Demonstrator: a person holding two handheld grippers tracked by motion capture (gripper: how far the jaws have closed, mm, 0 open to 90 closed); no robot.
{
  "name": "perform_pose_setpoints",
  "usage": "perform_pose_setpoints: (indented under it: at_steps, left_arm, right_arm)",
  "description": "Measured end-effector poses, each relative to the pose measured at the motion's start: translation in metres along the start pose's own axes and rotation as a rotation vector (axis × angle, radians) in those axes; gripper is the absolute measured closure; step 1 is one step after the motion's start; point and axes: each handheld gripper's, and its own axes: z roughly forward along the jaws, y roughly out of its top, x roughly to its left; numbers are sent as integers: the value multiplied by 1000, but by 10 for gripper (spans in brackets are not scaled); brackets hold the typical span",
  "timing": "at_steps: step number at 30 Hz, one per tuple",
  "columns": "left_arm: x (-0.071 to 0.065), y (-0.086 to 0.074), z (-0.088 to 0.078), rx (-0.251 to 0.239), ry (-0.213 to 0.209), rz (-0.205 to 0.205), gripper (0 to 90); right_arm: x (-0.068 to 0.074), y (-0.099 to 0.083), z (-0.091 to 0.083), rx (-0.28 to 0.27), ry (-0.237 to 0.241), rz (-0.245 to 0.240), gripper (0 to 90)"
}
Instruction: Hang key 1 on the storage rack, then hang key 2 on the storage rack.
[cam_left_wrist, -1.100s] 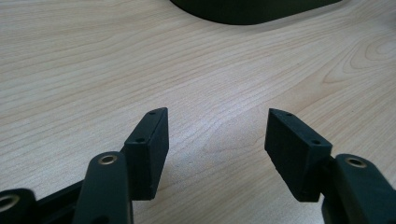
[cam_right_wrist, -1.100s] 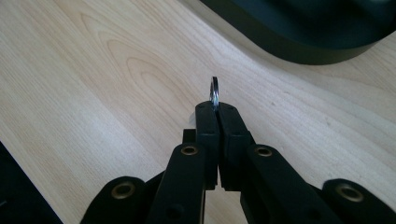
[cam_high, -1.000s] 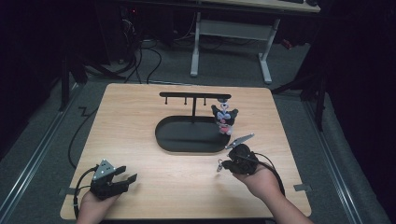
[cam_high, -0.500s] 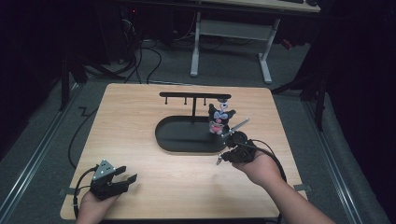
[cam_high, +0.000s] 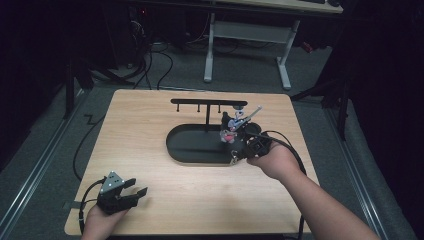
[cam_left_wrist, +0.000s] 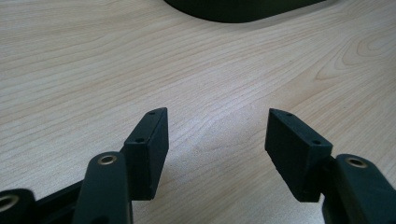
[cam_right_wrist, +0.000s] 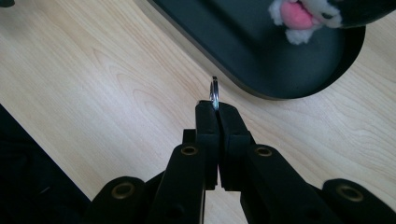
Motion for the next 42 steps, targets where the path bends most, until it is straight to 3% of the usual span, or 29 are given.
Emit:
perform_pose_setpoints:
  at_steps: [11,13,14,17,20,33,36,38,39,42]
  left_arm:
    - [0,0,-1,-3,-3,-4,402]
    - [0,0,0,-3,-1,-2,402]
    - [0,0,0,0,-3,-1,402]
    - [0,0,0,-1,-2,2,402]
    - [0,0,1,-1,-2,7,402]
    - [-1,1,3,1,-16,16,402]
    - [-2,0,5,9,-15,25,402]
    - [-3,0,4,10,-13,29,402]
    - [-3,-1,3,9,-13,28,402]
    - [-2,-2,2,5,-9,23,402]
  right_arm:
    - [-4,22,-5,12,-8,-4,893]
    - [-5,25,-8,15,-9,22,893]
    - [-7,26,-8,8,-11,2,893]
    - [-9,31,-11,8,-16,24,893]
    - [-12,37,-13,-3,-26,3,893]
    - [-18,62,-14,-10,-12,18,893]
    - [-21,69,-13,-6,-19,-1,893]
    - [-21,74,-13,-1,-23,17,893]
    - [-23,76,-13,-9,-25,-5,893]
    - [-24,83,-13,-10,-28,-6,893]
